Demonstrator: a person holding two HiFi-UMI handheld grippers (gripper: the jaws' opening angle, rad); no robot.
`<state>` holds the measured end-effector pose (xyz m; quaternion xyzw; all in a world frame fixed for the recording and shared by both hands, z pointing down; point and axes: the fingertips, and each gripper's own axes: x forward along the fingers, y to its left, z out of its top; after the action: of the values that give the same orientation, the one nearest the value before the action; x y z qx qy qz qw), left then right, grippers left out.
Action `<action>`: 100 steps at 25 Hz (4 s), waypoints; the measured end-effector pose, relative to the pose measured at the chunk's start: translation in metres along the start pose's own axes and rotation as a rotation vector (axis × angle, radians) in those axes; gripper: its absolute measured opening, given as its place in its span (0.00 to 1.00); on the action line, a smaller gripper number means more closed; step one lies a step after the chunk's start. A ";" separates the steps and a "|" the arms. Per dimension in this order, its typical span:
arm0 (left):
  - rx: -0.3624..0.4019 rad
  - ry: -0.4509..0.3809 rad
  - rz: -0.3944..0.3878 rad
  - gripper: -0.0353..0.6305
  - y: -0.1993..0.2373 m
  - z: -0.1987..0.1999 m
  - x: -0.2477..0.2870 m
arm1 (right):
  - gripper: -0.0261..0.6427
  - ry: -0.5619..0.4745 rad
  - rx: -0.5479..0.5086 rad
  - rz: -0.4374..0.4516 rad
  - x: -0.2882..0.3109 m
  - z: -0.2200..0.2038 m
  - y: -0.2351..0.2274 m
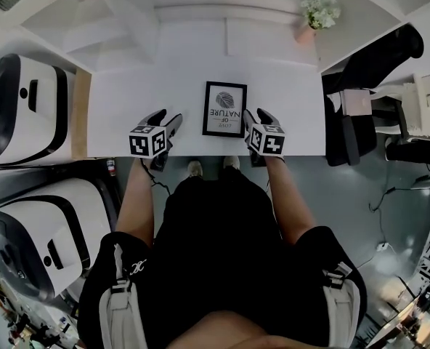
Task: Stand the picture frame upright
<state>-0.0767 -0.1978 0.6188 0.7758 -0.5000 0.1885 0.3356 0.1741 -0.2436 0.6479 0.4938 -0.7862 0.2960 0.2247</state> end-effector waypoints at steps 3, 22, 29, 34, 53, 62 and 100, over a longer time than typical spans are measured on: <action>-0.048 0.017 -0.023 0.41 0.000 -0.012 0.008 | 0.29 0.047 0.011 0.005 0.010 -0.011 -0.001; -0.143 0.070 -0.103 0.41 0.014 -0.031 0.023 | 0.23 0.283 0.081 -0.035 0.056 -0.032 -0.005; -0.096 0.115 -0.121 0.41 0.009 -0.037 0.030 | 0.20 0.381 0.119 -0.073 0.063 -0.044 -0.010; -0.107 0.121 -0.125 0.41 0.014 -0.040 0.032 | 0.16 0.417 0.135 -0.052 0.065 -0.044 -0.013; -0.286 0.103 -0.265 0.41 -0.018 -0.027 0.046 | 0.15 0.381 0.401 0.282 0.060 -0.042 -0.014; -0.395 0.068 -0.339 0.41 -0.033 -0.010 0.053 | 0.15 0.390 0.410 0.319 0.062 -0.042 -0.013; -0.281 0.207 -0.150 0.20 -0.069 0.002 0.118 | 0.15 0.384 0.396 0.325 0.061 -0.041 -0.012</action>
<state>0.0359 -0.2568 0.6686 0.7327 -0.4252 0.1699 0.5034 0.1624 -0.2583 0.7200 0.3311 -0.7249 0.5632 0.2184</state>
